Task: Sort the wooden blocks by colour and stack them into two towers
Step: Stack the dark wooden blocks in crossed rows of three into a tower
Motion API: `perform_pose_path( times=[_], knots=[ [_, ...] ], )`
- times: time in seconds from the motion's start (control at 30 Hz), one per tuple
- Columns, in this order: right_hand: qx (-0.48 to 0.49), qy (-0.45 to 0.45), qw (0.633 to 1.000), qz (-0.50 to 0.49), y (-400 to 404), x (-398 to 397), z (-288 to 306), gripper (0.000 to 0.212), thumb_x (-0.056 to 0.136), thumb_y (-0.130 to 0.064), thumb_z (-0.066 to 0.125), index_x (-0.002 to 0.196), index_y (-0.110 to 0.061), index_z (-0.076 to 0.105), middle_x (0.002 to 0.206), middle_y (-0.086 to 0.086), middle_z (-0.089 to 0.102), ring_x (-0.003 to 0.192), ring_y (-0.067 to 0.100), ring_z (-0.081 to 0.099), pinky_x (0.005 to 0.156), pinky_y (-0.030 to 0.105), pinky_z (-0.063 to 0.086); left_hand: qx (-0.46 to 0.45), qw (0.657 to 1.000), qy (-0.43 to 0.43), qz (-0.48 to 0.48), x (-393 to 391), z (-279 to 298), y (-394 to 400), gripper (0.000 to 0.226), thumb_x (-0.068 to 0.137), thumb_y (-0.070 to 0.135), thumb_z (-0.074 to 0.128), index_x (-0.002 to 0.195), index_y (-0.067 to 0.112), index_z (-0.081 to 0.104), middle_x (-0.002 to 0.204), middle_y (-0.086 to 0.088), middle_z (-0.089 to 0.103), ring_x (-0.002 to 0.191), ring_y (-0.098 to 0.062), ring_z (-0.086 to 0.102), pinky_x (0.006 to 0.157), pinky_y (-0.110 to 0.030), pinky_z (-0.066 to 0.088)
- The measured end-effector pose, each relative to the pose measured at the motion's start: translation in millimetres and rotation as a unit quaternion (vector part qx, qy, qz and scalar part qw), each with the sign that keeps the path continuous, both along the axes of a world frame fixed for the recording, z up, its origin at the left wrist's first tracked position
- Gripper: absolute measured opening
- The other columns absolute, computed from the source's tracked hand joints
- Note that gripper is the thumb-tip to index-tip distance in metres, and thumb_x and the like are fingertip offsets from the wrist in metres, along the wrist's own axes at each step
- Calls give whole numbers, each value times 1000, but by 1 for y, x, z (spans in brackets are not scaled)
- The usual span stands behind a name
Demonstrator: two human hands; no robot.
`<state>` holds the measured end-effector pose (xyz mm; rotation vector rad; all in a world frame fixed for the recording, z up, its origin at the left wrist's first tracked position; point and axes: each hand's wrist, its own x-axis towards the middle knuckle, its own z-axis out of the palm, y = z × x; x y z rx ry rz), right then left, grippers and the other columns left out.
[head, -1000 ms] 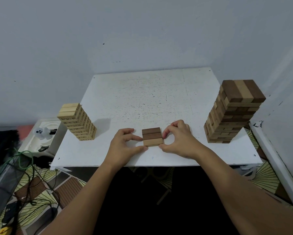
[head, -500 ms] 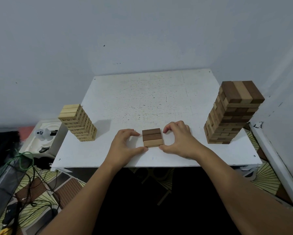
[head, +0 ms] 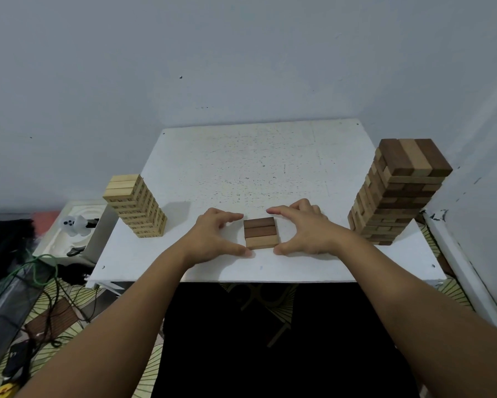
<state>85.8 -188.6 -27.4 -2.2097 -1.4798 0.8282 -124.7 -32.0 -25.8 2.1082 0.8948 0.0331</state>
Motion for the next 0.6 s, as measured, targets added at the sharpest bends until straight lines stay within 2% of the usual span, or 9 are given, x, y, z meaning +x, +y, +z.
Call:
perform_pose_path(
  times=[0.17, 0.23, 0.43, 0.6],
  knots=[
    [10, -2, 1000, 2, -1, -1, -2, 73, 77, -49, 79, 141, -55, 43, 130, -10, 27, 120, 14, 24, 102, 32, 23, 27, 1000, 8, -2, 4, -11, 5, 81, 50, 67, 92, 124, 63, 60, 122, 21, 42, 126, -12, 41, 115, -45, 36],
    [16, -9, 1000, 1, -2, -2, -2, 70, 78, -48, 78, 139, -54, 45, 130, -10, 27, 119, 13, 25, 101, 32, 23, 48, 999, 6, -5, 5, -14, 4, 74, 52, 66, 89, 119, 67, 60, 121, 22, 40, 126, -13, 39, 115, -47, 33],
    [56, -40, 998, -9, 0, -11, 0, 67, 75, -43, 77, 135, -51, 47, 127, -10, 28, 120, 15, 26, 98, 31, 21, 77, 997, -29, -8, 4, -10, -2, 74, 52, 67, 82, 122, 59, 62, 120, 24, 38, 126, -12, 32, 113, -40, 32],
    [97, -48, 994, 4, 11, -11, 31, 70, 74, -40, 79, 136, -48, 47, 130, -8, 28, 123, 16, 24, 100, 32, 22, 103, 990, -99, 12, 1, 19, -1, 69, 60, 49, 84, 126, 47, 64, 124, 12, 41, 128, -13, 31, 107, -32, 31]
  ],
)
